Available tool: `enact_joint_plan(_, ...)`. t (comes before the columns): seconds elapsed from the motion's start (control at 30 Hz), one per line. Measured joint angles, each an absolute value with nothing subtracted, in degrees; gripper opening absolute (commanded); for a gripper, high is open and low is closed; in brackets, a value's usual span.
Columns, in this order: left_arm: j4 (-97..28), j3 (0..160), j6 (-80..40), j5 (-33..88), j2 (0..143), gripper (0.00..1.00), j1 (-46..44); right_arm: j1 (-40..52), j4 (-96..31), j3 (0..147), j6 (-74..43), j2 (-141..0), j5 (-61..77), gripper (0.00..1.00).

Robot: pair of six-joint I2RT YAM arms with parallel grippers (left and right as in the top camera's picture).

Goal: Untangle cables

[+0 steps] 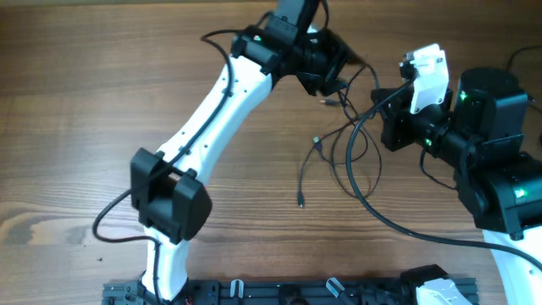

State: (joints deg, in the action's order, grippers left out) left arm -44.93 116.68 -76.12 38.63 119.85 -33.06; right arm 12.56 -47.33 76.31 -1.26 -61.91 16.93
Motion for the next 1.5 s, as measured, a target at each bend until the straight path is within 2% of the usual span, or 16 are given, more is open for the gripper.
enact_joint_plan(0.2,-42.74,116.40,-76.14,38.94,122.58,0.04,-34.02,12.56,-48.88,76.31,-1.41,-61.91,16.93,0.04)
enact_joint_plan(0.23,-41.60,116.38,-75.94,39.31,122.58,0.16,-34.02,12.56,-48.86,76.31,-1.41,-61.91,16.93,0.04)
enact_joint_plan(0.3,-41.06,116.38,-75.57,39.94,122.58,0.82,-34.02,12.56,-48.88,76.31,-1.41,-61.91,16.93,0.04)
enact_joint_plan(0.37,-41.17,116.36,-75.11,40.56,122.58,0.89,-34.00,12.56,-48.86,76.31,-1.41,-61.91,16.91,0.04)
enact_joint_plan(0.53,-40.60,116.36,-79.37,47.70,122.58,0.90,-31.59,12.56,-48.86,76.31,-1.41,-61.89,16.36,0.04)
enact_joint_plan(0.63,-40.21,116.36,-88.97,55.64,122.58,0.90,-27.83,12.56,-48.84,76.31,-1.41,-61.89,16.01,0.04)
enact_joint_plan(0.77,-38.87,116.36,-103.15,64.27,122.58,0.82,-22.65,12.56,-48.88,76.31,-1.41,-61.89,15.38,0.04)
enact_joint_plan(0.9,-38.50,116.36,-107.37,68.79,122.58,0.82,-20.23,12.56,-49.32,76.31,-1.41,-61.91,15.09,0.04)
enact_joint_plan(1.2,-38.50,116.36,-112.79,69.73,122.58,0.82,-29.04,12.56,-50.22,76.31,-1.85,-61.91,14.96,0.04)
enact_joint_plan(1.23,-38.63,116.36,-113.34,69.34,122.58,0.77,-30.06,12.56,-50.22,76.31,-1.96,-61.91,14.94,0.04)
enact_joint_plan(1.27,-39.22,116.36,-113.89,68.75,122.58,0.30,-30.89,12.56,-50.24,76.31,-2.15,-61.89,14.94,0.04)
enact_joint_plan(1.3,-39.86,116.36,-114.43,68.18,122.58,0.04,-31.57,12.56,-50.26,76.31,-2.31,-61.89,14.94,0.04)
enact_joint_plan(1.43,-40.64,116.33,-115.15,66.37,122.58,0.04,-31.79,12.56,-50.39,76.31,-3.25,-61.89,14.94,0.04)
enact_joint_plan(1.5,-37.32,116.29,-111.42,64.93,122.58,0.04,-31.16,12.56,-50.41,76.31,-3.64,-61.91,14.94,0.04)
